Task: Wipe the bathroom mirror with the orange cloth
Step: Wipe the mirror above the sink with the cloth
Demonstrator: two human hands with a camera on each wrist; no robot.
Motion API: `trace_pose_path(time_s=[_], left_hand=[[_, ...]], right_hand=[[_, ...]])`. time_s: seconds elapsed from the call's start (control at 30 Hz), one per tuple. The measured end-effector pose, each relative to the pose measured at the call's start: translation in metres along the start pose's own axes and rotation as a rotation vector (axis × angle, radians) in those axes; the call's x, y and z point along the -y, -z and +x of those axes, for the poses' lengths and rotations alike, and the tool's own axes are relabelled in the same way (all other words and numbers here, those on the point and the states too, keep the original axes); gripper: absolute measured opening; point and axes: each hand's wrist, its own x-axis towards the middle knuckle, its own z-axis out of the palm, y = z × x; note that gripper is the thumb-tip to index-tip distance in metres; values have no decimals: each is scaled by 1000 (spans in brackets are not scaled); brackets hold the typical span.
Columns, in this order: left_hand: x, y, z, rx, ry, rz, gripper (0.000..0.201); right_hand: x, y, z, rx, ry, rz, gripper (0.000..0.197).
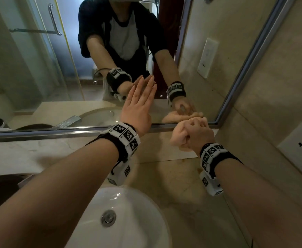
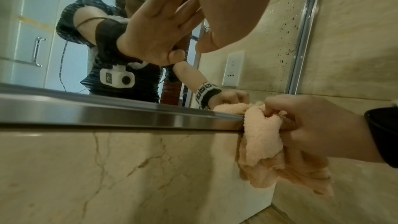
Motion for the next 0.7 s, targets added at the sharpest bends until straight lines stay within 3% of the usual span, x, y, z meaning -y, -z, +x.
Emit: trace_pose_path(time_s=[0.17, 0.23, 0.3, 0.5, 0.6, 0.7], left_hand=[[-14, 0, 1, -12, 37, 13, 82], [-16, 1, 1, -21, 45, 9, 82], [-18, 3, 3, -27, 44, 6, 83], [-22, 12, 18, -93, 92, -9, 84], [-17, 19, 23, -170, 121, -17, 87], [-9, 24, 26, -206, 136, -28, 86]], right_hand=[[-12, -10, -1, -33, -153, 273, 39], [-12, -9, -4, -176, -263, 500, 37], [-10, 2, -6, -376, -265, 641, 31], [5, 66, 24, -614, -139, 633, 39], [13, 100, 43, -839, -112, 667, 43], [20, 116, 63, -822, -59, 509, 52]])
